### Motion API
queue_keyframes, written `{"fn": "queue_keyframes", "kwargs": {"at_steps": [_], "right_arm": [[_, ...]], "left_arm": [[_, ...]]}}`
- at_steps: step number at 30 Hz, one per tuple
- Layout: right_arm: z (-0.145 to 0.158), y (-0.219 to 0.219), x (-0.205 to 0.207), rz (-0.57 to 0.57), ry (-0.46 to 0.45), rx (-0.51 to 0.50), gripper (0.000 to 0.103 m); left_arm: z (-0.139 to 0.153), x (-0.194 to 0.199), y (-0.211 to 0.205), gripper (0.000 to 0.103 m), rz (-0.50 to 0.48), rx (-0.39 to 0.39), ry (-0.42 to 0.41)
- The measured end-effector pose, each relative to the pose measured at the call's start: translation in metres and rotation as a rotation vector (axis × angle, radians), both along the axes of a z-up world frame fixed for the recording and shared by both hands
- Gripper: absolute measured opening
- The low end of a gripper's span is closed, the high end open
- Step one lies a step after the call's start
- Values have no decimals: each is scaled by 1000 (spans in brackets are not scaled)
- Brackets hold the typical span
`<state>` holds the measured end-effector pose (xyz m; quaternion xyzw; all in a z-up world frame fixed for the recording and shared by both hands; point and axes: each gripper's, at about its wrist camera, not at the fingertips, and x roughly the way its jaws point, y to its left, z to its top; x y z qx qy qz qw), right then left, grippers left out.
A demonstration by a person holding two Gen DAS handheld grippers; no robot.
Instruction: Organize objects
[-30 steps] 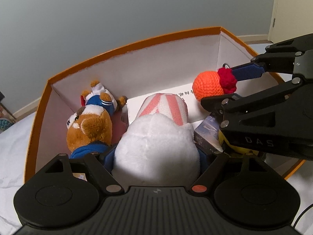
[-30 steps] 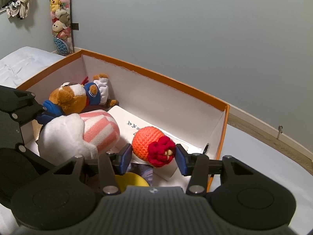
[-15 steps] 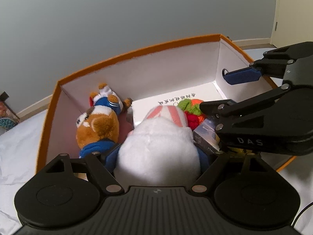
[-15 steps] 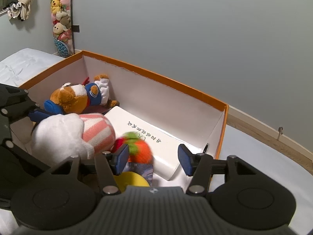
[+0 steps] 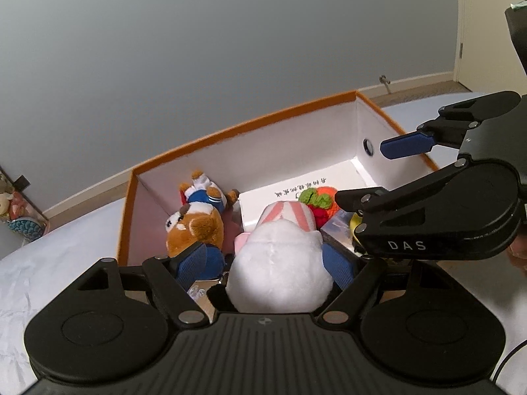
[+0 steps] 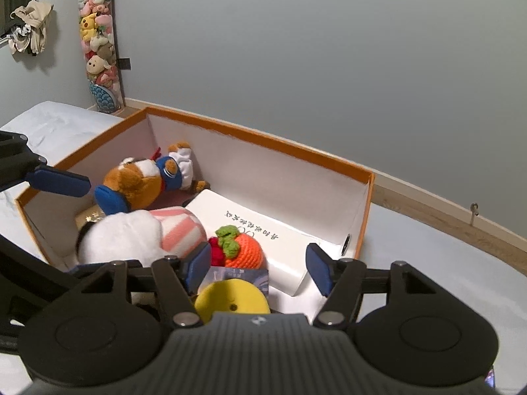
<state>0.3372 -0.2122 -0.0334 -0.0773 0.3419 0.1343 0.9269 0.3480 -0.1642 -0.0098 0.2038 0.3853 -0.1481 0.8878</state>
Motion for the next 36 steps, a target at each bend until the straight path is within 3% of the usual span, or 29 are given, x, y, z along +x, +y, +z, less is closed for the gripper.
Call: {"fn": "queue_keyframes", "kwargs": {"at_steps": [14, 18, 24, 29, 33, 36], "right_arm": [[74, -7, -63, 26, -110, 67, 72], [90, -16, -88, 20, -152, 96, 86], [100, -29, -107, 23, -177, 131, 87], [103, -36, -114, 23, -205, 143, 99], [94, -41, -107, 4, -180, 162, 99], [83, -45, -101, -15, -147, 193, 99]], "left_arm": [[54, -44, 25, 94, 113, -142, -63], [61, -62, 27, 94, 149, -189, -90], [67, -80, 26, 94, 173, -255, -138], [64, -82, 23, 95, 181, -284, -169], [55, -68, 25, 95, 241, -311, -125], [48, -63, 29, 95, 242, -316, -162]]}}
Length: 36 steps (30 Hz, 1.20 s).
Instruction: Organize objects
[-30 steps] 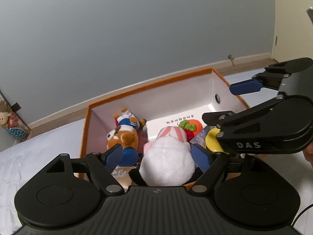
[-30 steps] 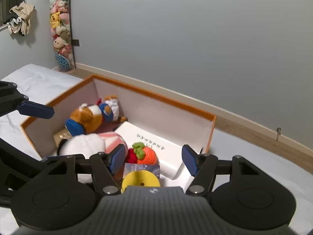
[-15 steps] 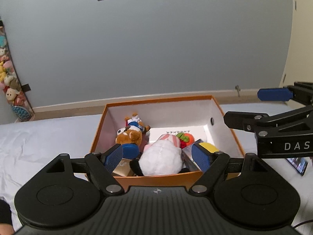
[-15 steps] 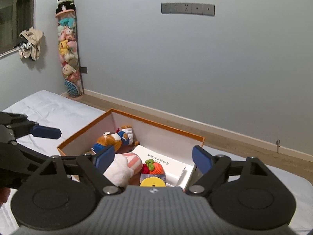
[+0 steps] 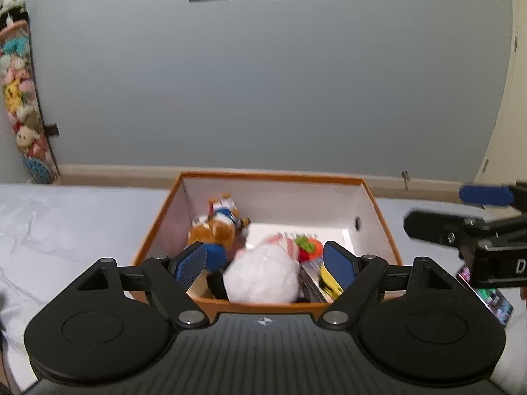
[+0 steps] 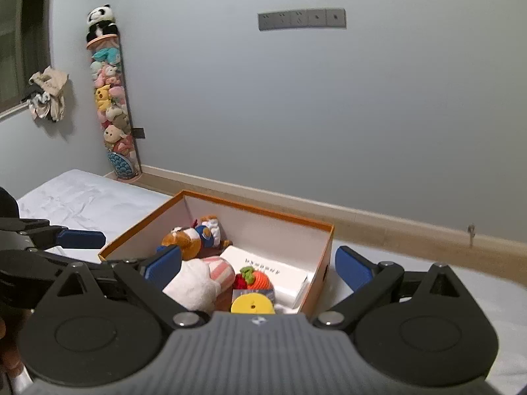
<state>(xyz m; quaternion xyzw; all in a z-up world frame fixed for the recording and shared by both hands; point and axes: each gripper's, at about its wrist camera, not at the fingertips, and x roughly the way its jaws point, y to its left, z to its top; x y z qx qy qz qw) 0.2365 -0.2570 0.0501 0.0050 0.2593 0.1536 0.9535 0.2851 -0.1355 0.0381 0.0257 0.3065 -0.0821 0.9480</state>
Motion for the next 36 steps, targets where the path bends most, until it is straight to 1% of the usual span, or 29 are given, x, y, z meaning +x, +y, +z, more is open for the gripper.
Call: {"fn": "queue_keyframes", "kwargs": {"at_steps": [2, 7, 8, 10, 13, 20, 24, 27, 36], "right_arm": [[-8, -2, 3, -12, 20, 13, 100], [-24, 1, 13, -34, 74, 34, 102], [-27, 3, 15, -32, 84, 31, 102], [-31, 7, 15, -30, 97, 22, 102], [-34, 14, 11, -31, 95, -9, 102], [-42, 24, 8, -27, 126, -51, 102], [-42, 29, 5, -25, 125, -75, 102], [-42, 31, 6, -32, 125, -98, 102], [-42, 27, 6, -46, 131, -101, 102]], "left_arm": [[-4, 1, 2, 95, 15, 3, -29], [-15, -1, 1, 95, 8, -21, -17], [-18, -2, 1, 93, 14, -21, -8], [-23, -1, 0, 94, 56, -1, 35], [-27, 0, 2, 94, 82, -15, 94], [-20, -7, 14, 94, 130, -60, 140], [-20, -8, 11, 94, 141, -28, 162], [-19, -9, 9, 94, 150, -2, 153], [-23, -8, 2, 94, 133, 21, 137]]}}
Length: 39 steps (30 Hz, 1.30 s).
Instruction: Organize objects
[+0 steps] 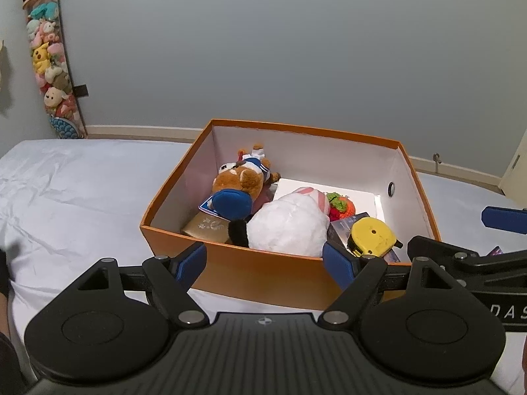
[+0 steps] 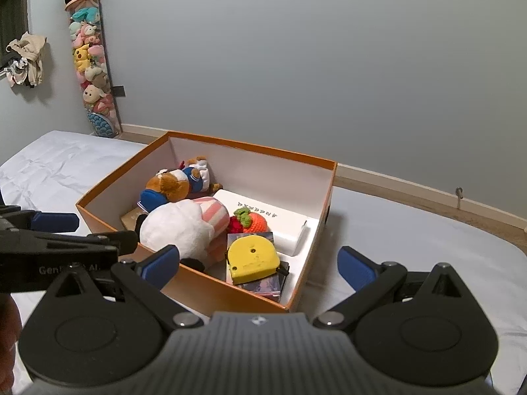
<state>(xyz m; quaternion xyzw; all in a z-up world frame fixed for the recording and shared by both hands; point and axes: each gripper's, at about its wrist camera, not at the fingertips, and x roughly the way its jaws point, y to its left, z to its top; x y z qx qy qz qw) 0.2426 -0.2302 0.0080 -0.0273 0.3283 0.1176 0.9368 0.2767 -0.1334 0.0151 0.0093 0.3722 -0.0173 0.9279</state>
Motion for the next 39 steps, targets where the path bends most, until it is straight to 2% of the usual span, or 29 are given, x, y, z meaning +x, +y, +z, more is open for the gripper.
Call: {"fn": "queue_keyframes", "kwargs": {"at_steps": [13, 39], "right_arm": [[-1, 0, -2, 5, 4, 5, 102], [-1, 0, -5, 3, 6, 14, 102]], "left_arm": [[-1, -2, 2, 94, -6, -14, -1], [1, -4, -1, 93, -9, 5, -19]]}}
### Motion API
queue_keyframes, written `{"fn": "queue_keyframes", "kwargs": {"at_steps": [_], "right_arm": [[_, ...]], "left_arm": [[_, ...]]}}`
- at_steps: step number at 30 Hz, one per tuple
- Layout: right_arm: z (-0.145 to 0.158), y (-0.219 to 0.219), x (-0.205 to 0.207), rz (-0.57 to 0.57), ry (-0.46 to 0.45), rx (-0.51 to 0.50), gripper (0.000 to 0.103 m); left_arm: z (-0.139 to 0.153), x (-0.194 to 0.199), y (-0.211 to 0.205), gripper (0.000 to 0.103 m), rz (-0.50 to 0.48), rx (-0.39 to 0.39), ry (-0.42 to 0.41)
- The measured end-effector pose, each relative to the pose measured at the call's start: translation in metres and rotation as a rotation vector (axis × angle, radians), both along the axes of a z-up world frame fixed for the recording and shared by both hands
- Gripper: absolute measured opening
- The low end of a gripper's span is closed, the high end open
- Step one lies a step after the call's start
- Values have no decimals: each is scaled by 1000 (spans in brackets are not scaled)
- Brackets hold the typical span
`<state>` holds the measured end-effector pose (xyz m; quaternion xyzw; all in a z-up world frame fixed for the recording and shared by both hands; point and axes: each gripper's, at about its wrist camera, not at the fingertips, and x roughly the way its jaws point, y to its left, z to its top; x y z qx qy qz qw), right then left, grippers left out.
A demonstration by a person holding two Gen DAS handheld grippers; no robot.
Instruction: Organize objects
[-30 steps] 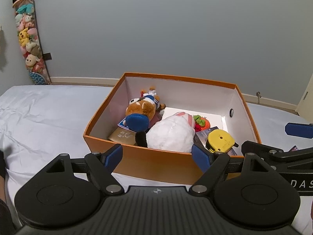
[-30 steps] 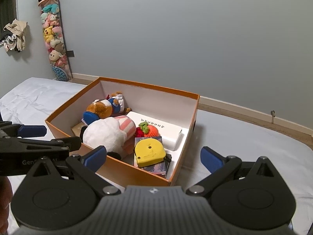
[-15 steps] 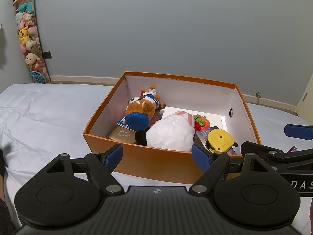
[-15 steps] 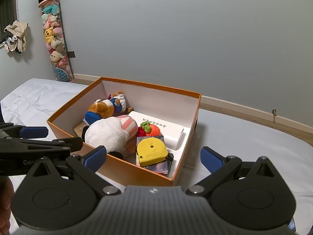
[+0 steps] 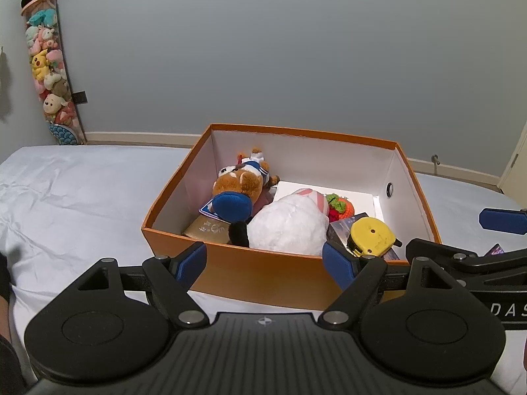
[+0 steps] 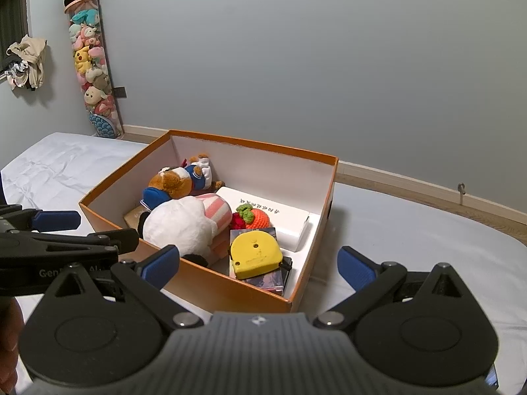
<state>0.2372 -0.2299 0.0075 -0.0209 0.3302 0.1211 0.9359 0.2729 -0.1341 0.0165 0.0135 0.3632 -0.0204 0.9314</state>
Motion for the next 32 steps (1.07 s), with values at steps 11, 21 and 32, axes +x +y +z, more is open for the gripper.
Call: {"fn": "queue_keyframes", "kwargs": {"at_steps": [11, 21, 32], "right_arm": [[-1, 0, 0, -1, 1, 0, 102], [-4, -1, -2, -3, 5, -5, 102], [-4, 0, -5, -2, 1, 3, 102]], "left_arm": [[-1, 0, -1, 93, -2, 6, -3], [-2, -2, -2, 93, -9, 20, -4], [-1, -4, -1, 91, -18, 10, -24]]}}
